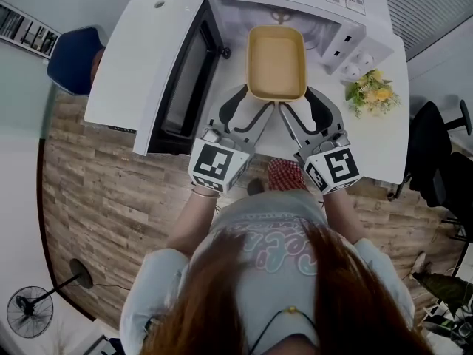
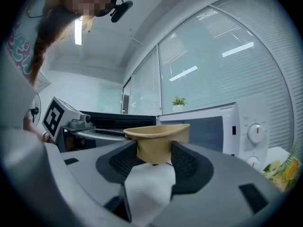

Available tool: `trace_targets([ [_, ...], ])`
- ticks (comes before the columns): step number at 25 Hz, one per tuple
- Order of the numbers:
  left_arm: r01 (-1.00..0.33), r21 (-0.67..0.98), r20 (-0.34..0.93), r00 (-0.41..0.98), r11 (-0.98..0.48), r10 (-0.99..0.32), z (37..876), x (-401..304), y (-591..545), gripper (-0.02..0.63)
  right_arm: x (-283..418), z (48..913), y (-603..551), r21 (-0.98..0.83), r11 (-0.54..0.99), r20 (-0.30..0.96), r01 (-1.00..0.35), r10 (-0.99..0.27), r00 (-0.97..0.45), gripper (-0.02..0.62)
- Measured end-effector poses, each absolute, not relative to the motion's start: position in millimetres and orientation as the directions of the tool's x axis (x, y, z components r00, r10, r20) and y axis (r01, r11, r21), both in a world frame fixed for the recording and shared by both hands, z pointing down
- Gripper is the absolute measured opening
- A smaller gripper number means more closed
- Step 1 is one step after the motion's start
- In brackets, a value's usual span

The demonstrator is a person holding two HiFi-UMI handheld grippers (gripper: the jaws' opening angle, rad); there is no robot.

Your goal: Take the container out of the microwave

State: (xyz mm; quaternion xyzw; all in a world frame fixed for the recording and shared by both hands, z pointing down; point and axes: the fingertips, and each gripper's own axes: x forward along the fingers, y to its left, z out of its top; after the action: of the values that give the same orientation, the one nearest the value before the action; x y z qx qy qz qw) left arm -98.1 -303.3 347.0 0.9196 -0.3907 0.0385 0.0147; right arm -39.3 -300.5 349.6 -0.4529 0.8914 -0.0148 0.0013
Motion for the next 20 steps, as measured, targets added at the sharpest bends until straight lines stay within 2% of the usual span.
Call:
trace_targets([
  [20, -0.713, -0.023, 0.038, 0.700, -0.701, -0.713, 314, -103, -253, 0.215, -44, 319, -251, -0.013, 0.599, -0.040, -0.801, -0.800, -0.598, 0.222],
])
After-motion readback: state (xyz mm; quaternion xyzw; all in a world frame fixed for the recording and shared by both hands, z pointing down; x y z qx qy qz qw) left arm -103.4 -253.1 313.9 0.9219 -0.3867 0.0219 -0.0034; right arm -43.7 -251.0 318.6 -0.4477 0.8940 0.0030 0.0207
